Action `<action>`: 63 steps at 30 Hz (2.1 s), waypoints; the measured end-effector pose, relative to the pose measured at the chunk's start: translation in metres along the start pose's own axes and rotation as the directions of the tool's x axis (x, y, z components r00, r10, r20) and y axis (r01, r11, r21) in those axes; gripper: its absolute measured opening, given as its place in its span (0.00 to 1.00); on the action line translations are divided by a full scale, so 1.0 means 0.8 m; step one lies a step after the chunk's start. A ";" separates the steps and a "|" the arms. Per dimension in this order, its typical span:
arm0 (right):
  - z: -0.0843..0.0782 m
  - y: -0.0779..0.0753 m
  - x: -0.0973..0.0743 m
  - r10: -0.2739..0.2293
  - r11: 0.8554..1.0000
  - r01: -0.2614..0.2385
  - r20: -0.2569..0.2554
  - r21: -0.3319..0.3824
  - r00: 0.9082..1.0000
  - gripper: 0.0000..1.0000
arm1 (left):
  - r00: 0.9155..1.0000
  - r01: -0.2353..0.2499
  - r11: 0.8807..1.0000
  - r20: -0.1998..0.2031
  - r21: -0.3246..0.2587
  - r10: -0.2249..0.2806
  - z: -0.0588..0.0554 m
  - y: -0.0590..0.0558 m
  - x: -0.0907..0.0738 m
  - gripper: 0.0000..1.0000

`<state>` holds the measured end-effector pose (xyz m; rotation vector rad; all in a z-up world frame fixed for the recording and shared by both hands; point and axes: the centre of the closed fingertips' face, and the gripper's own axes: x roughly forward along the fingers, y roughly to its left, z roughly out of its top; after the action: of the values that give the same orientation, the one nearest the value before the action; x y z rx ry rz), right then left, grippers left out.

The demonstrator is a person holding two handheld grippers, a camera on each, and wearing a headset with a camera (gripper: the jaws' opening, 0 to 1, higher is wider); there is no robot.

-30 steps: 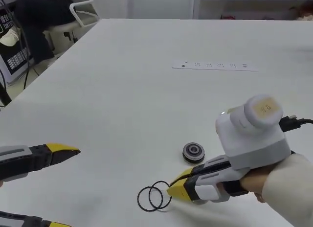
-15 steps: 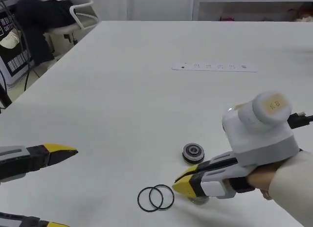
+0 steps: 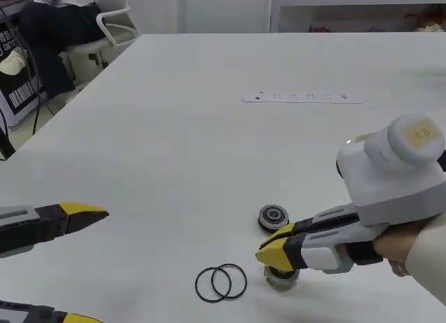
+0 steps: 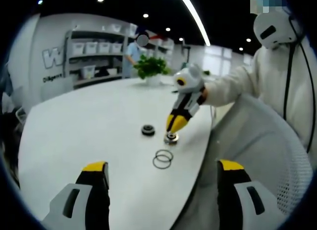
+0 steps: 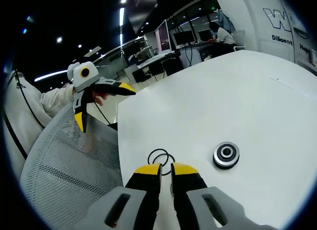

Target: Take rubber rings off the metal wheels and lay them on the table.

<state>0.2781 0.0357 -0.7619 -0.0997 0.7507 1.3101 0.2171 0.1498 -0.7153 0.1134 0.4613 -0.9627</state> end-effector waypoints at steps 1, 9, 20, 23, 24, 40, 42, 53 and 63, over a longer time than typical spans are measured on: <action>0.002 0.000 -0.004 -0.004 1.000 0.004 0.006 0.002 1.000 0.05 | 1.000 0.001 1.000 -0.001 0.001 -0.001 0.001 0.000 0.000 0.92; 0.015 -0.009 -0.026 -0.040 0.999 0.039 0.053 0.008 0.998 0.08 | 1.000 -0.002 1.000 0.002 0.013 0.002 0.010 0.000 0.000 0.92; 0.029 -0.031 -0.050 -0.097 0.995 0.095 0.116 0.026 0.988 0.12 | 1.000 -0.016 0.999 0.008 0.028 0.016 0.021 0.008 -0.006 0.94; 0.032 -0.036 -0.053 -0.104 0.994 0.101 0.131 0.026 0.986 0.14 | 1.000 -0.022 0.999 0.012 0.035 0.022 0.026 0.010 -0.008 0.94; 0.033 -0.037 -0.054 -0.102 0.995 0.100 0.138 0.024 0.985 0.15 | 1.000 -0.024 0.999 0.018 0.039 0.024 0.029 0.011 -0.008 0.95; 0.012 -0.074 -0.050 -0.145 0.989 0.139 0.155 0.053 0.977 0.19 | 1.000 -0.003 0.991 0.012 0.134 0.001 0.067 0.025 0.001 0.94; 0.010 -0.076 -0.049 -0.147 0.989 0.140 0.155 0.055 0.977 0.19 | 1.000 0.001 0.990 0.015 0.142 -0.003 0.072 0.025 0.005 0.94; 0.000 -0.081 -0.046 -0.158 0.987 0.152 0.137 0.053 0.978 0.19 | 0.996 0.044 0.974 0.063 0.220 -0.059 0.124 0.030 0.043 0.94; 0.000 -0.088 -0.046 -0.173 0.985 0.167 0.140 0.054 0.975 0.19 | 0.989 0.086 0.951 0.087 0.298 -0.117 0.161 0.035 0.086 0.91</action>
<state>0.3386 -0.0155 -0.7657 -0.0341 0.6319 1.1254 0.3153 0.0750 -0.6320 0.3088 0.2269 -1.1296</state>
